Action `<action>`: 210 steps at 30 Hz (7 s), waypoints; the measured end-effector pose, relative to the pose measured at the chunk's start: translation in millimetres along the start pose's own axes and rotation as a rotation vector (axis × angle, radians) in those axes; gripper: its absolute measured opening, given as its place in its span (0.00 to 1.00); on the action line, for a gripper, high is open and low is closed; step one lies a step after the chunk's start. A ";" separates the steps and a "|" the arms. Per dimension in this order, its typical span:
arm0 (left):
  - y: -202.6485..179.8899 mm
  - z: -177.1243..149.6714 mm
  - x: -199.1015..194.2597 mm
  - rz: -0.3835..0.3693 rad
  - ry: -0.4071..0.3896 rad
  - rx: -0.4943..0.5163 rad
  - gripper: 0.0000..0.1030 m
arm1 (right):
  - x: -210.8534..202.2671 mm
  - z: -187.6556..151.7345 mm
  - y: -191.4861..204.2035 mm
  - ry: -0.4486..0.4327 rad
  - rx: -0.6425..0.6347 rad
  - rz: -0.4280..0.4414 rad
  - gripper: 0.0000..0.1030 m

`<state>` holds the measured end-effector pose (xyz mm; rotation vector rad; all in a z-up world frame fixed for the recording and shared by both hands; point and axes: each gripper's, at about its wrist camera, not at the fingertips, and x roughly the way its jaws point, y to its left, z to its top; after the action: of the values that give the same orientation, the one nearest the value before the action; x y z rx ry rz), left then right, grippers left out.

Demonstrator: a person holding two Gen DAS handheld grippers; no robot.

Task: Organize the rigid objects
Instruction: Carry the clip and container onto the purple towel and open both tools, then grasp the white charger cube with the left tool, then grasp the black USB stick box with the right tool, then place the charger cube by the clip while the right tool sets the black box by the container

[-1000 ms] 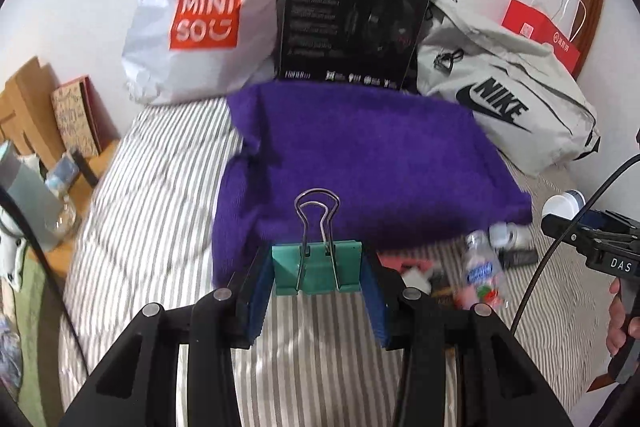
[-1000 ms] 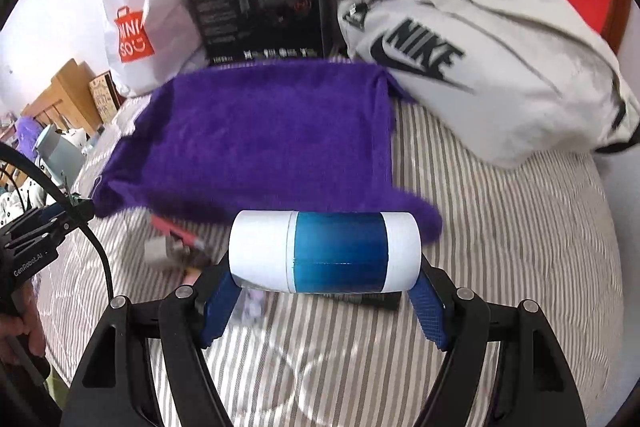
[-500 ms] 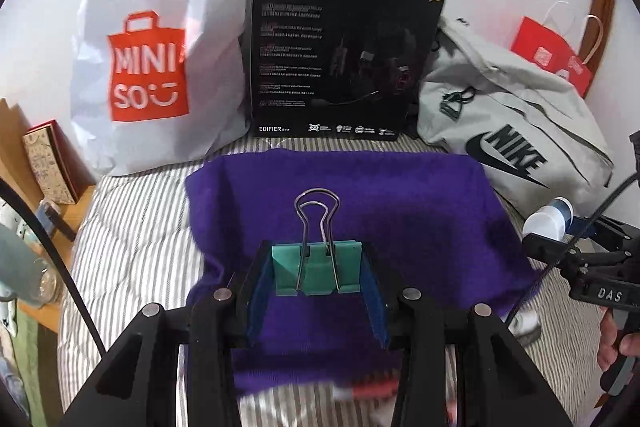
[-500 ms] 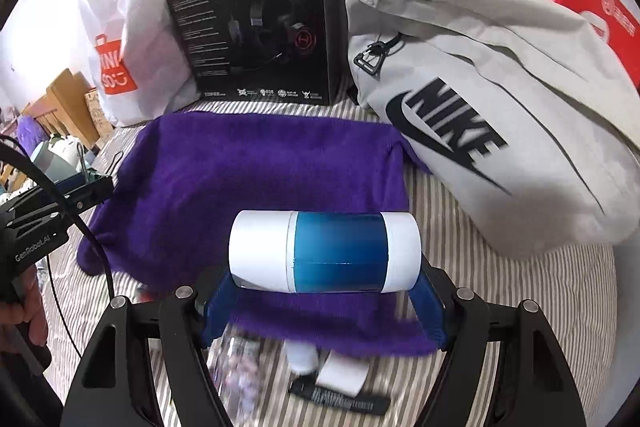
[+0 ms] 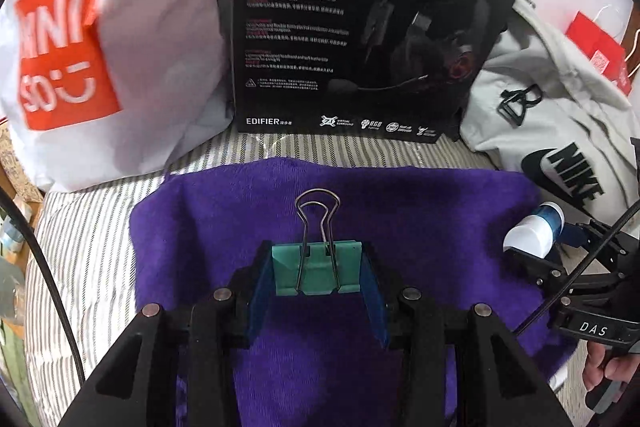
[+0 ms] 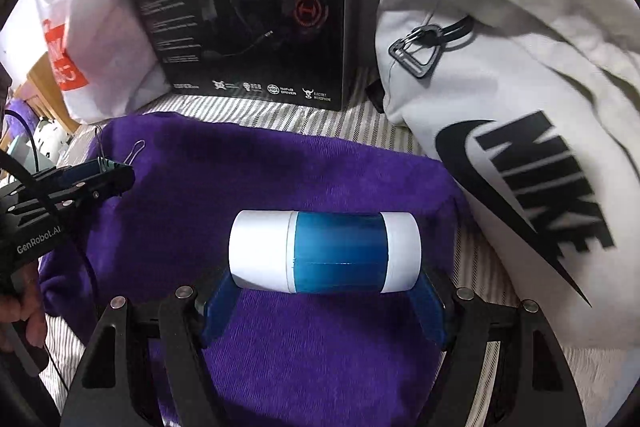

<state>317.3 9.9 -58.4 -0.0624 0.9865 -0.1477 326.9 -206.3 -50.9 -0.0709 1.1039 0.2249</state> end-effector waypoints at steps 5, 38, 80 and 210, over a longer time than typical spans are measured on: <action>-5.0 3.9 20.3 0.027 0.048 0.023 0.38 | 21.5 7.8 0.0 0.045 -0.013 -0.017 0.73; -7.1 -41.2 -51.7 0.066 0.065 -0.002 0.65 | -15.7 -32.0 3.3 0.062 0.011 0.020 0.80; -65.1 -176.6 -89.3 0.047 0.118 0.071 0.65 | -122.7 -206.7 -7.0 0.019 0.176 0.060 0.81; -22.1 -142.5 -127.9 0.040 0.022 0.067 0.41 | -115.1 -148.9 8.8 -0.026 -0.101 0.159 0.21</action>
<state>126.8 9.7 -28.7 0.0208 1.0038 -0.1452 144.9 -239.5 -15.0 -0.0698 1.0730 0.4232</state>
